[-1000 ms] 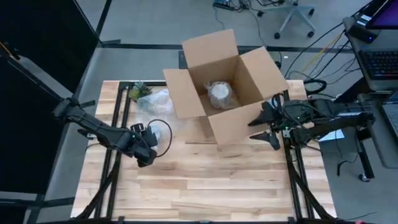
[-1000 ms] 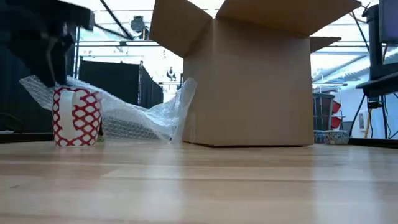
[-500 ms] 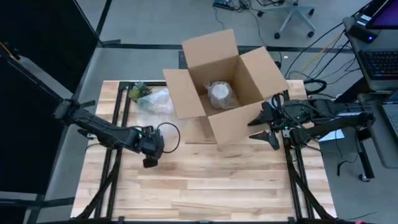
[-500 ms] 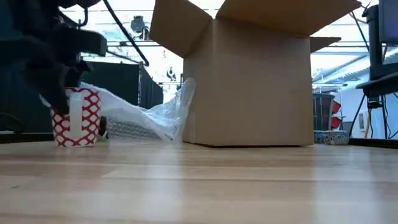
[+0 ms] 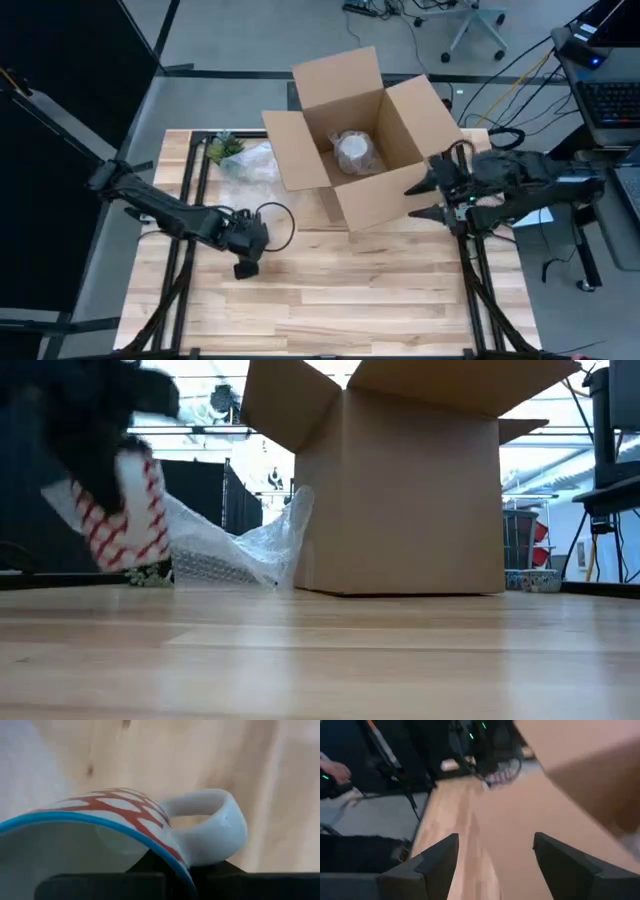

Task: Wrap mug
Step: Wrap the red mug with the bubble wrap

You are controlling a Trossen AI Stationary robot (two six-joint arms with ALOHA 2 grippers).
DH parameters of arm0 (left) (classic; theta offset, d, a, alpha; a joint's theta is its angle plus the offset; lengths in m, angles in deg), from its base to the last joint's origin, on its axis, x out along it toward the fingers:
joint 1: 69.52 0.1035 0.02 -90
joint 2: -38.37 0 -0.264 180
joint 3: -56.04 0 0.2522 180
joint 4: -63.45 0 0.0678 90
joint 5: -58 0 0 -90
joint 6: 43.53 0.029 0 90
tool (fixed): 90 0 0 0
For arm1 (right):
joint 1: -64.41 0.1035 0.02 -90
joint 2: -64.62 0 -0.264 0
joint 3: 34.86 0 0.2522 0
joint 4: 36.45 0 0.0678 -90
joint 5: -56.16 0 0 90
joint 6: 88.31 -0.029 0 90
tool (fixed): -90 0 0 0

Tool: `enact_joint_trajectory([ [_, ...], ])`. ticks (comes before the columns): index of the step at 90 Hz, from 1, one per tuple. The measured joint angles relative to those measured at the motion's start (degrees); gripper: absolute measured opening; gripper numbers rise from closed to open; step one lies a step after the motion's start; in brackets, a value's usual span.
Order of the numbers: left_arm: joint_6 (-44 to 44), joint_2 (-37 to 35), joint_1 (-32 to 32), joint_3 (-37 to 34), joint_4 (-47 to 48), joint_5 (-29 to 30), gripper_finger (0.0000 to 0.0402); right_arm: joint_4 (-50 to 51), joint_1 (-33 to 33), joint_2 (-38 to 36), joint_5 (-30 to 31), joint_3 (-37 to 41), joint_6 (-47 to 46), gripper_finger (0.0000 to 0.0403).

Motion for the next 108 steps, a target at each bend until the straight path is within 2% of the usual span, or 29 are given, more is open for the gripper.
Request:
enact_joint_trajectory([
  [16,-0.03,-0.07,-4.85,10.09,3.59,3.19,0.0004,-5.78,5.71,3.16,-0.01,-0.77,-0.69,0.0242],
  [31,-0.93,-0.09,-9.66,18.25,8.33,8.09,0.0003,-14.50,12.19,13.33,0.64,1.58,-1.26,0.0242],
  [45,-3.49,-1.27,-13.35,21.84,13.53,12.67,0.0003,-21.65,17.64,25.43,9.46,1.57,1.59,0.0242],
  [59,-6.48,-2.59,-15.35,22.12,18.46,13.98,0.0003,-31.86,20.24,37.14,21.22,1.62,4.69,0.0242],
  [70,-7.46,-2.93,-16.19,22.12,20.24,15.56,0.0003,-44.04,20.62,47.15,27.14,1.60,6.63,0.0242],
  [89,-7.47,-2.91,-16.77,22.12,20.11,16.40,0.0003,-69.25,17.53,64.89,28.53,0.17,6.18,0.0242],
  [96,-7.44,-2.91,-16.73,22.12,20.12,17.44,0.0003,-70.82,15.83,70.90,28.54,-3.35,3.95,0.0242],
  [108,-7.46,-2.91,-16.73,22.12,20.28,18.61,0.0003,-66.13,13.80,80.22,28.71,-13.15,-0.75,0.0242],
])
